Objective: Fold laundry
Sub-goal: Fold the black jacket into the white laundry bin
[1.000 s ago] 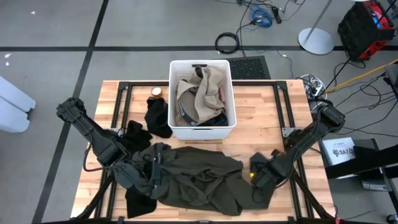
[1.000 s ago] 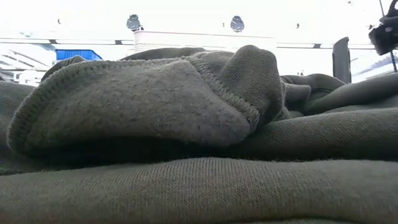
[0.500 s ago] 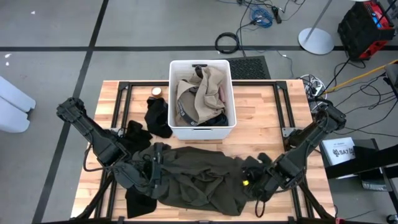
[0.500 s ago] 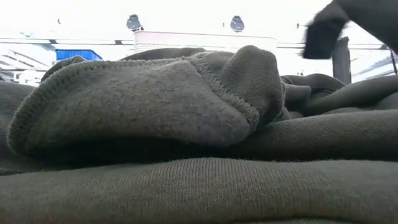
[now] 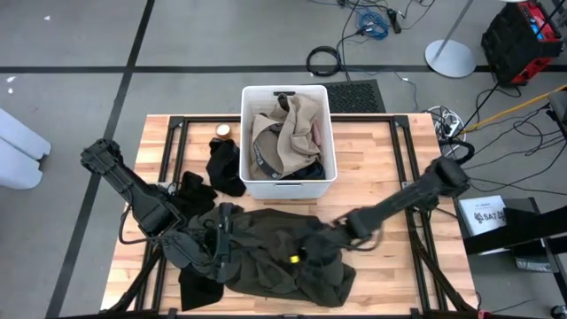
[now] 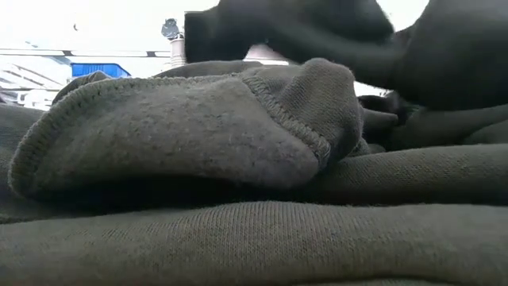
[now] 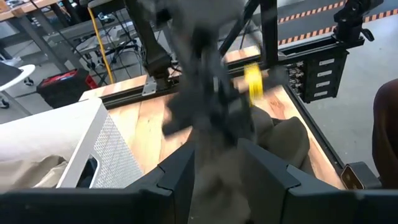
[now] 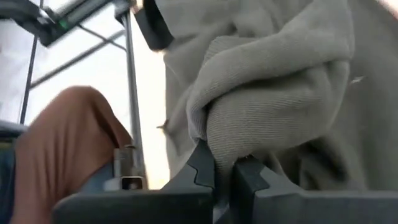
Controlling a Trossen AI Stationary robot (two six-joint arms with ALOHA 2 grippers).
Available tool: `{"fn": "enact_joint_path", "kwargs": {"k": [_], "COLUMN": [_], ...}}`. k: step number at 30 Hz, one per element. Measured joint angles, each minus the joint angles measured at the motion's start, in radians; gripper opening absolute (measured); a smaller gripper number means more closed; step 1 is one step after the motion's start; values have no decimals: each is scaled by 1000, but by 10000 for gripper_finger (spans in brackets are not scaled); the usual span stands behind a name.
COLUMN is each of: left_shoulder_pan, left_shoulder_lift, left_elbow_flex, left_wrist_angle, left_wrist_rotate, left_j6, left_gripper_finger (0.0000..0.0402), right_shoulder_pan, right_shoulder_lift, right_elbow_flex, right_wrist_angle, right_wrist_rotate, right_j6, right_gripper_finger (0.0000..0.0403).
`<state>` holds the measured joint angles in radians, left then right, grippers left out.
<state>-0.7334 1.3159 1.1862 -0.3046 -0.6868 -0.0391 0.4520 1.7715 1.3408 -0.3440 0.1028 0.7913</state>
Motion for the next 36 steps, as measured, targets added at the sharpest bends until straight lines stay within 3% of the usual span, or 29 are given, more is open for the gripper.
{"fn": "enact_joint_path", "kwargs": {"k": [4,9,16,21,24,30,36], "left_shoulder_pan": [0,0,0,0,0,0,0], "left_shoulder_lift": [0,0,0,0,0,0,0], "left_elbow_flex": [0,0,0,0,0,0,0], "left_wrist_angle": [-5,-24,-26,-26,-26,-27,-27], "left_wrist_rotate": [0,0,0,0,0,0,0], "left_j6": [0,0,-1,-3,-6,-6,-8], "left_gripper_finger": [130,130,130,130,130,130,130], "right_shoulder_pan": [-47,-63,-67,-66,-52,43,146], "right_shoulder_lift": [88,127,60,-21,-87,-207,-229], "right_elbow_flex": [-1,-1,0,0,1,1,1], "right_wrist_angle": [42,32,34,25,-31,-295,-491], "right_wrist_rotate": [-116,-145,-183,-177,-118,100,223], "right_j6": [-35,-11,-2,13,36,130,286], "right_gripper_finger": [32,86,162,179,175,167,166]}}
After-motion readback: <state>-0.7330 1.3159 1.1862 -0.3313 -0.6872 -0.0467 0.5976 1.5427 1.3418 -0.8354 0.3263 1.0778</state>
